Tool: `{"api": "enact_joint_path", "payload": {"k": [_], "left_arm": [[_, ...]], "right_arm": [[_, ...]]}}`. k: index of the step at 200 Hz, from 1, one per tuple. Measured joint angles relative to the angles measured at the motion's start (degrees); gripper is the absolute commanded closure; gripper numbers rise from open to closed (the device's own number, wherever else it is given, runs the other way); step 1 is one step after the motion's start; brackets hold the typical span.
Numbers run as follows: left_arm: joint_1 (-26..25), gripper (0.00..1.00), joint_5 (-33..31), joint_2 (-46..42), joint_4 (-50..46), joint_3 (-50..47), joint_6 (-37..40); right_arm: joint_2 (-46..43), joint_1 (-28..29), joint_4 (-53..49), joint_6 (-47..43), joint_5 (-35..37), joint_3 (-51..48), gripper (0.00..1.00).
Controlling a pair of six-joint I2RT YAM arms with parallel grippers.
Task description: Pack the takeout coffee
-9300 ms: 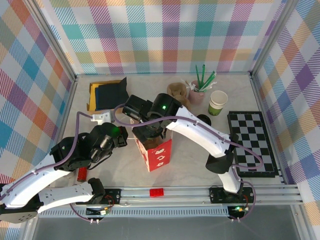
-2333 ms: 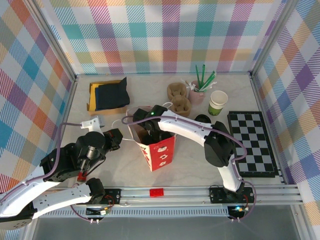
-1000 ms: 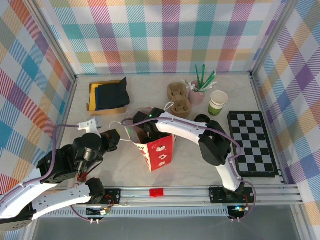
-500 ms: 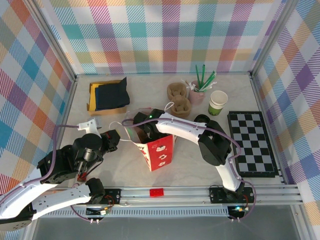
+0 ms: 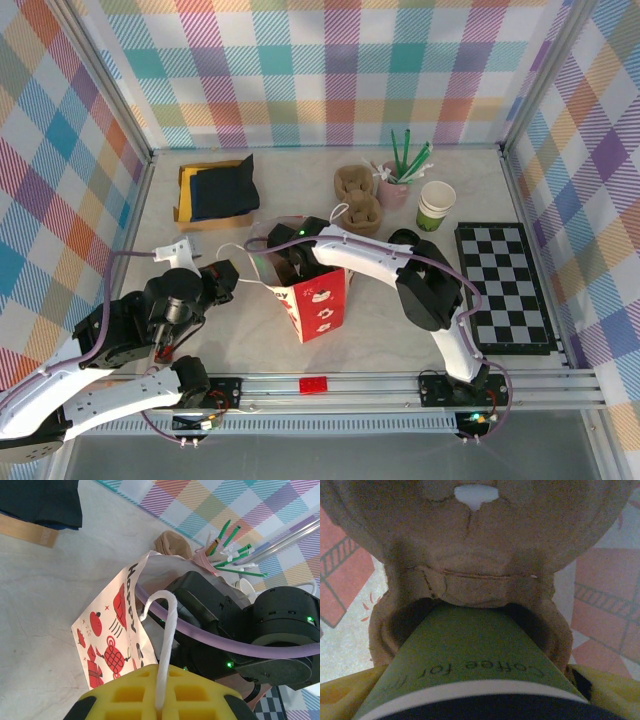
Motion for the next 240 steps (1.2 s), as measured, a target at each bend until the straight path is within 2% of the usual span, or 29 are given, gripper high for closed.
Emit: {"api": "enact_joint_path", "payload": {"k": [240], "left_arm": [[0.0, 0.92, 0.0, -1.5, 0.1, -1.1, 0.0]], "right_arm": [[-1.6, -0.2, 3.0, 0.9, -0.2, -3.1, 0.69]]}}
